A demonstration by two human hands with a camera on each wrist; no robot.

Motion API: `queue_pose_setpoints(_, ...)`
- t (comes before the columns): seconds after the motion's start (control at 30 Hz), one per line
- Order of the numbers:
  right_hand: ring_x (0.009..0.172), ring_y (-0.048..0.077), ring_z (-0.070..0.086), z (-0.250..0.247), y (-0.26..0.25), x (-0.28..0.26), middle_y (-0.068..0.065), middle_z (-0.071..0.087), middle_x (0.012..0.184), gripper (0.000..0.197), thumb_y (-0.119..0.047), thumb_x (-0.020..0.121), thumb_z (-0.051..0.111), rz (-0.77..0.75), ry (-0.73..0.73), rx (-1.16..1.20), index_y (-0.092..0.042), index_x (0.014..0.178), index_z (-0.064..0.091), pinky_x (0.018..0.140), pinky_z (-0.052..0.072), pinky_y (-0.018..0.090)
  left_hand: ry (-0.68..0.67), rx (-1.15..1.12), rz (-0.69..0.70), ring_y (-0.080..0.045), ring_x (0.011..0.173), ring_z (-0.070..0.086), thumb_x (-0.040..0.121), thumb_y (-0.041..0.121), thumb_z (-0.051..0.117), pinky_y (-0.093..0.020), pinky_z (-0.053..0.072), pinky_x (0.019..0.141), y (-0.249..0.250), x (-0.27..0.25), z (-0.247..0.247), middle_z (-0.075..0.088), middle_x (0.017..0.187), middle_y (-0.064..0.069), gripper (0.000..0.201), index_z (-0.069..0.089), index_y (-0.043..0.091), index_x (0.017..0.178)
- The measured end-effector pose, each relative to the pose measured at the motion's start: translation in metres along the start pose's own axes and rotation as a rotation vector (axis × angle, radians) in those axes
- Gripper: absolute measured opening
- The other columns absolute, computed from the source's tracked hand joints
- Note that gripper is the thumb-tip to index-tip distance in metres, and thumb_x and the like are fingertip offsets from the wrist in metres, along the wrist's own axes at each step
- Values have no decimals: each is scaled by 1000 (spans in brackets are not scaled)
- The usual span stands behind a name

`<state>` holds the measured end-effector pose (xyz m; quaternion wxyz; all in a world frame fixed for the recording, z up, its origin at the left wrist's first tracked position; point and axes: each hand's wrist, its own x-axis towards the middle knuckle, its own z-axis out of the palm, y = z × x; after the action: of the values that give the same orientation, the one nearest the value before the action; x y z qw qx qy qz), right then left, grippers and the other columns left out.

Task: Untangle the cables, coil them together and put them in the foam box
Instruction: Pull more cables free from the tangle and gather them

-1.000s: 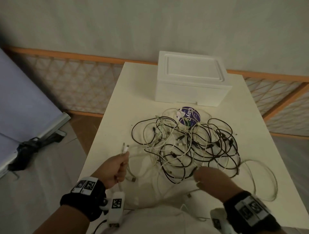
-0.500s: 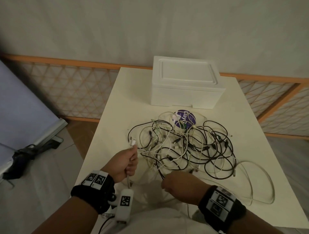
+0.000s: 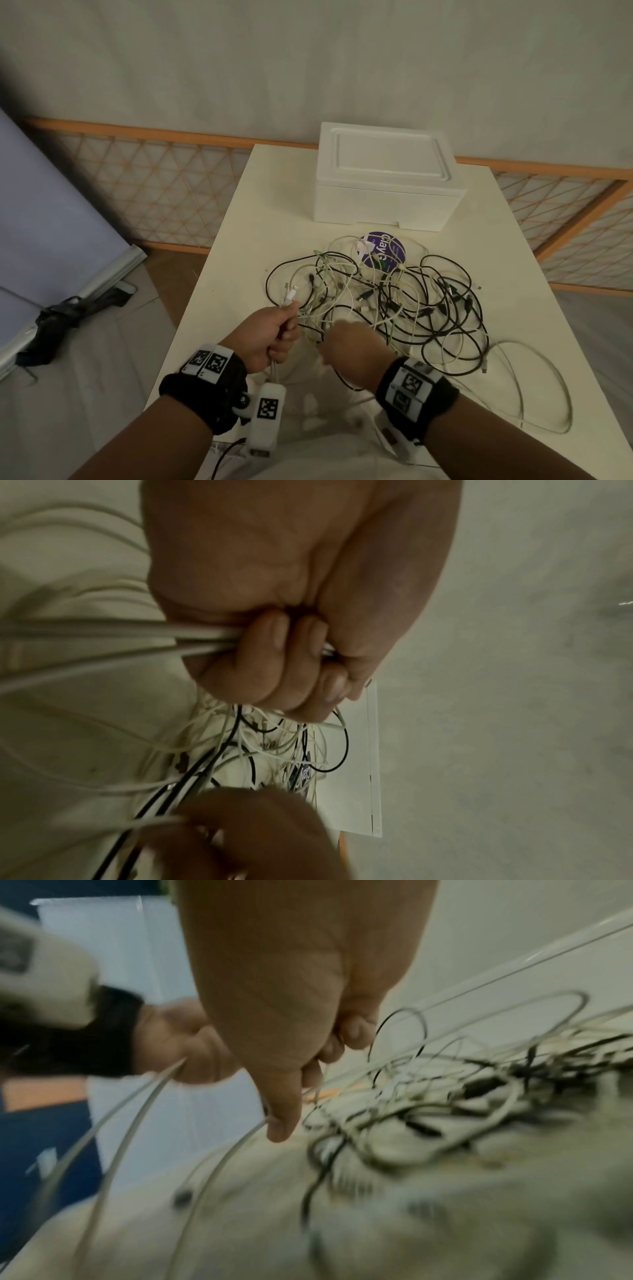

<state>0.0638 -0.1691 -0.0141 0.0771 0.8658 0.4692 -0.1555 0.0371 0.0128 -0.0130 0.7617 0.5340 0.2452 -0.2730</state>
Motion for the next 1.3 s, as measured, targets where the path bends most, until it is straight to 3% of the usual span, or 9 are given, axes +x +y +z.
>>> queue_pose_setpoints(0.13,90,23,55,-39,40,-7,4,57,98,11,-20,92,53,237,307,134,-12,98,59,74,49,35,21,-5,15,-7,35,21,98,38,44,-14,17,38,5,-2,1,51,61,-7,41,53,11,69)
queue_pose_setpoints(0.4,67,22,57,-77,57,-32,4,62,73,21,-30,92,56,450,668,414,-11,81,57,59,42,31,-30,-38,-42,-5,34,23,99,38,42,-14,16,36,14,7,15,71,79,-14,45,68,4,84)
queue_pose_setpoints(0.5,67,17,56,-72,44,-31,1,63,74,19,-30,89,61,279,587,484,-13,80,60,60,42,27,-62,-199,22,-8,41,41,99,35,42,-17,27,39,19,10,23,73,89,-12,42,72,6,93)
queue_pose_setpoints(0.6,74,19,58,-54,35,-27,2,64,80,19,-32,88,61,156,434,442,-14,83,62,64,40,27,-84,-374,128,-18,73,67,100,33,40,-25,49,54,27,15,29,72,105,-11,40,68,6,108)
queue_pose_setpoints(0.7,78,21,59,-40,35,-26,3,65,85,25,-38,90,56,108,288,395,-14,87,63,67,44,31,-33,-528,194,-23,74,69,101,29,40,-31,57,63,34,17,29,72,86,-10,35,64,4,104)
queue_pose_setpoints(0.8,94,19,61,-35,34,-30,-1,68,102,28,-41,93,51,60,172,407,-24,108,67,80,50,34,-6,-603,233,-13,51,55,102,29,39,-28,53,53,38,17,26,50,58,0,31,58,6,94)
queue_pose_setpoints(0.9,105,13,60,-35,38,-37,-6,67,115,29,-37,95,51,85,194,468,-32,121,63,87,48,30,-26,-611,233,-11,45,43,100,35,38,-23,47,49,35,19,23,39,54,3,33,52,11,82)
queue_pose_setpoints(1.07,100,16,64,-39,38,-31,-4,70,110,35,-42,94,43,76,314,459,-29,118,65,83,49,29,-69,-512,248,-13,48,37,87,53,46,-27,46,53,26,20,30,32,55,2,42,44,18,65)
queue_pose_setpoints(1.3,88,14,62,-40,50,-38,-4,69,95,26,-44,93,50,162,238,416,-26,101,67,76,50,31,66,-455,319,-6,33,18,77,17,64,-15,17,31,43,8,5,22,42,9,37,29,24,64)
